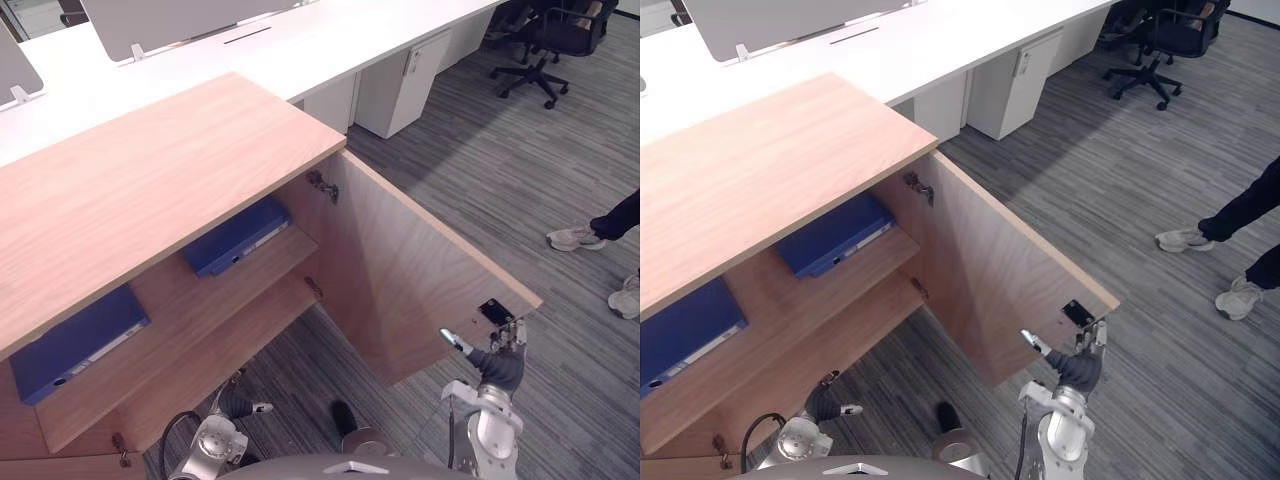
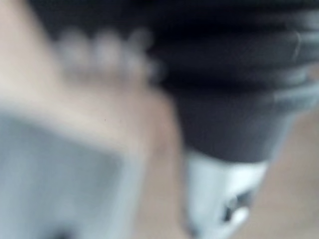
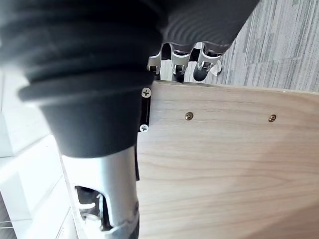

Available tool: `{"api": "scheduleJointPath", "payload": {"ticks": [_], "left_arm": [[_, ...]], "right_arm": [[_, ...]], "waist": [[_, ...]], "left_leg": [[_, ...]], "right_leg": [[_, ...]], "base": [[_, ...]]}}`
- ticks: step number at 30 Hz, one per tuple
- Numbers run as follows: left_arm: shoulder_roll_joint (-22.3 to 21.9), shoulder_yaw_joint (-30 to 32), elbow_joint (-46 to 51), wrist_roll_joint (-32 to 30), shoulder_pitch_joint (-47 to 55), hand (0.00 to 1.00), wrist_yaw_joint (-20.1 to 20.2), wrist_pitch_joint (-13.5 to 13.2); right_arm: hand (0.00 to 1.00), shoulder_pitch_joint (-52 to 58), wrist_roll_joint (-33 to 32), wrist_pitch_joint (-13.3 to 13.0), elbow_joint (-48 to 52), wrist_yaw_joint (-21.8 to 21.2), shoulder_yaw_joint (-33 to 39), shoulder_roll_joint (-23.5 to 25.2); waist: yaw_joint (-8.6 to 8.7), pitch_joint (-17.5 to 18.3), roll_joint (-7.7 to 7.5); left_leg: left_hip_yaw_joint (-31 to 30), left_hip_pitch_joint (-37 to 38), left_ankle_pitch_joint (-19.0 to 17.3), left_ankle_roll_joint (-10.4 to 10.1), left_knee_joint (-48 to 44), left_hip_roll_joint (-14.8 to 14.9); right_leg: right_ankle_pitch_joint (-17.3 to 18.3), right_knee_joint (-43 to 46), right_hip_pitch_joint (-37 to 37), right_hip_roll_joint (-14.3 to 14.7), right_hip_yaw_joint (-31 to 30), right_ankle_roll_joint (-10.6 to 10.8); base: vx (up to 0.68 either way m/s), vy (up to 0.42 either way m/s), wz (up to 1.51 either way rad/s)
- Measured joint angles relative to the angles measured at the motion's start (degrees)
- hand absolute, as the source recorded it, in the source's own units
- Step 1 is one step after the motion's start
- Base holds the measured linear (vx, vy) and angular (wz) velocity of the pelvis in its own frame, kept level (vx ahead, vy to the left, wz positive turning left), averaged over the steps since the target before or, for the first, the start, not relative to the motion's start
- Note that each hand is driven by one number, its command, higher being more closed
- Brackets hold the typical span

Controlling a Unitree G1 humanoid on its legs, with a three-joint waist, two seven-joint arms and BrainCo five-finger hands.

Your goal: Walk over to the cabinet, pick up the folder, carry it to the office cabinet, place the folder inside the office cabinet, then close the office cabinet door

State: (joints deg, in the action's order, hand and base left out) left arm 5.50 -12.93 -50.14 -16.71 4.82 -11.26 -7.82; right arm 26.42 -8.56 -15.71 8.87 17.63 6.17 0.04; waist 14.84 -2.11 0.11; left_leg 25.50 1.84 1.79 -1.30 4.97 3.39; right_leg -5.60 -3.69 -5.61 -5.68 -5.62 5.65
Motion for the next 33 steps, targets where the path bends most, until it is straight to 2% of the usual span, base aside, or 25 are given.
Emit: {"api": "scheduleJointPath", "payload": {"ticks": [5, 10, 16, 22, 24, 26, 29, 33], "left_arm": [[-0.1, -3.2, 0.1, -1.7, 0.0, 0.0, 0.1, 0.0], [1.8, -3.2, 1.3, -2.6, 0.8, 0.0, 0.6, -0.2], [4.1, -3.1, 0.9, -2.7, 0.5, 0.0, 0.4, -0.2], [4.9, -3.1, -1.6, -3.3, 0.3, 0.0, 0.7, -0.3], [5.5, -3.1, -2.5, -3.7, -0.2, 0.0, 1.1, -0.2], [6.2, -3.1, -2.7, -3.7, -0.6, 0.0, 1.7, -0.2], [6.5, -3.0, -3.0, -3.6, -0.7, 0.0, 1.7, -0.2], [6.4, -2.9, -3.4, -3.6, -0.8, 0.0, 1.7, -0.1]], "right_arm": [[0.0, 6.7, 0.0, -0.3, 3.9, -0.8, -6.3, -0.2], [0.0, 10.2, 0.8, -0.1, 4.1, -2.9, -11.9, -0.4], [0.0, 14.5, 2.1, 0.9, 6.3, -9.1, -18.9, -2.8], [0.0, 15.1, -0.4, 1.8, 6.3, -15.3, -24.7, -6.8], [0.0, 15.1, -1.7, 2.6, 6.4, -16.5, -25.8, -7.7], [0.0, 15.0, -2.8, 3.7, 6.4, -18.3, -26.7, -8.1], [0.0, 11.0, -3.4, 4.0, 8.0, -19.7, -28.1, -7.9], [0.0, 5.1, -3.4, 3.7, 8.9, -20.2, -28.5, -7.6]], "waist": [[0.4, 0.4, -0.59], [0.68, 1.1, -2.57], [0.8, 1.2, -4.54], [0.54, 1.9, -6.51], [0.37, 2.4, -7.28], [-0.4, 2.8, -7.93], [-1.26, 3.7, -9.18], [-2.42, 3.8, -9.32]], "left_leg": [[0.1, -0.2, 0.1, -0.2, 0.0, 0.2], [0.4, 0.4, 0.3, -0.2, 0.0, 0.1], [1.3, 1.9, 0.4, -0.4, 0.0, -0.2], [-0.4, 1.2, 0.6, -0.5, 0.0, -0.2], [-2.2, 0.6, 0.8, -0.4, 0.0, -0.1], [-4.3, -0.2, 1.8, -0.1, 0.0, -0.2], [-6.7, -1.1, 2.5, 0.0, 0.0, -0.4], [-9.4, -2.8, 3.3, 0.5, 0.1, -1.0]], "right_leg": [[1.6, 3.7, -2.0, 0.1, -0.2, -0.2], [2.1, 5.7, -2.5, 0.1, -0.6, -0.2], [2.9, 7.6, -2.6, 0.3, -1.7, -0.4], [3.8, 8.9, -2.6, -0.3, 0.3, -1.5], [4.6, 9.1, -2.5, -0.5, 1.9, -2.5], [4.7, 9.5, -2.5, -1.0, 3.9, -2.5], [4.7, 9.8, -2.5, -1.5, 6.1, -2.5], [4.9, 9.8, -2.6, -2.4, 8.5, -2.2]], "base": [[-0.01, -0.013, -0.02], [-0.01, -0.002, -0.02], [-0.02, -0.007, -0.08], [-0.01, -0.011, 0.07], [-0.02, -0.018, 0.32], [0.01, -0.018, 0.45], [0.01, -0.009, 0.45], [0.0, 0.01, 0.37]]}}
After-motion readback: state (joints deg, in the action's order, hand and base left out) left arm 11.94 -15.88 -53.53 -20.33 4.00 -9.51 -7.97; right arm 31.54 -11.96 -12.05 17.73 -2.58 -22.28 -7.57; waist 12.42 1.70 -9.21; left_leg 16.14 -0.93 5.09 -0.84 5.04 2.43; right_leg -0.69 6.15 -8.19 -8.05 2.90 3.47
